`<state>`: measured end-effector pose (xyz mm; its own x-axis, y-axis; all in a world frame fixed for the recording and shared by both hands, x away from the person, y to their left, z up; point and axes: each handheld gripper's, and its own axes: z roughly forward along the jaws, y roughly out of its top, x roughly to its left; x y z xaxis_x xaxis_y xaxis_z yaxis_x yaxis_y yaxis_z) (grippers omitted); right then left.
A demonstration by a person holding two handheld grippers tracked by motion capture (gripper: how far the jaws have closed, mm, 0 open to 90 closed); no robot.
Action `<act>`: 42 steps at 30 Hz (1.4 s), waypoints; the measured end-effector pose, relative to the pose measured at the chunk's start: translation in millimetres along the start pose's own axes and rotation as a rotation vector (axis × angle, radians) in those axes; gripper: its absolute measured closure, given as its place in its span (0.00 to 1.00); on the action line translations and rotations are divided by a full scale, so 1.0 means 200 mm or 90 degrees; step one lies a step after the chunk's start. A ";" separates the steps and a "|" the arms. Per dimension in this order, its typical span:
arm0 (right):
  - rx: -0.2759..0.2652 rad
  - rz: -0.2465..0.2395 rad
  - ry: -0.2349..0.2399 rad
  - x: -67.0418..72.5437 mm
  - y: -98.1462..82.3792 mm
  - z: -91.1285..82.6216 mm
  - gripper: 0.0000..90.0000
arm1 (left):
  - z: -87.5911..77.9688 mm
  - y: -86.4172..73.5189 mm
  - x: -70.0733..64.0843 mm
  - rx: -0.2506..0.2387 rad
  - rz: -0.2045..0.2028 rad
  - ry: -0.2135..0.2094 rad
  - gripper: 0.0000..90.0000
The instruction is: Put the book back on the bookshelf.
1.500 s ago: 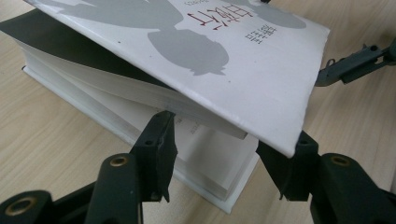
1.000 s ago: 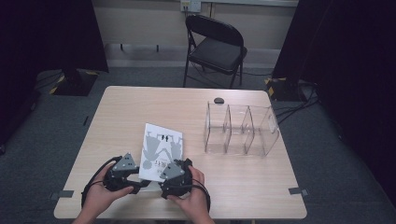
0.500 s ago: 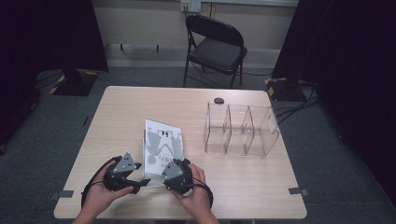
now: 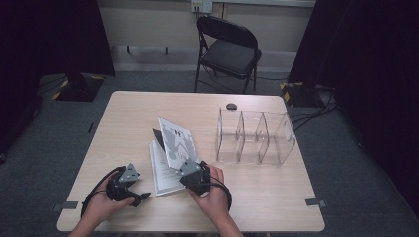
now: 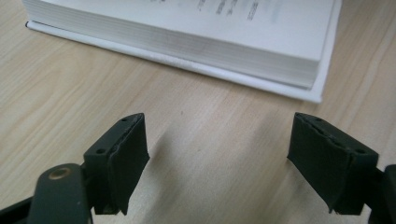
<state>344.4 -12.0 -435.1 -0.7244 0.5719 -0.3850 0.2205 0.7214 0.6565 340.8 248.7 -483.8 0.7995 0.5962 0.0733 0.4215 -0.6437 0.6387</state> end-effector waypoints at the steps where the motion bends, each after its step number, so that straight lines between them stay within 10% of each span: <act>1: -0.001 0.003 0.000 -0.01 0.01 -0.01 0.65 | 0.01 0.00 0.00 0.003 0.008 -0.001 0.21; 30: 0.054 -0.007 0.022 -0.05 0.21 -0.11 0.67 | 0.08 0.10 -0.01 -0.043 -0.009 0.042 0.21; 42: 0.056 -0.009 0.027 -0.06 0.28 -0.15 0.66 | -0.02 0.17 -0.04 -0.087 0.044 0.062 0.23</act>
<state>346.5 9.1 -375.3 -0.7550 0.5449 -0.3648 0.2650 0.7624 0.5903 346.6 223.9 -458.7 0.7764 0.6009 0.1903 0.2997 -0.6176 0.7272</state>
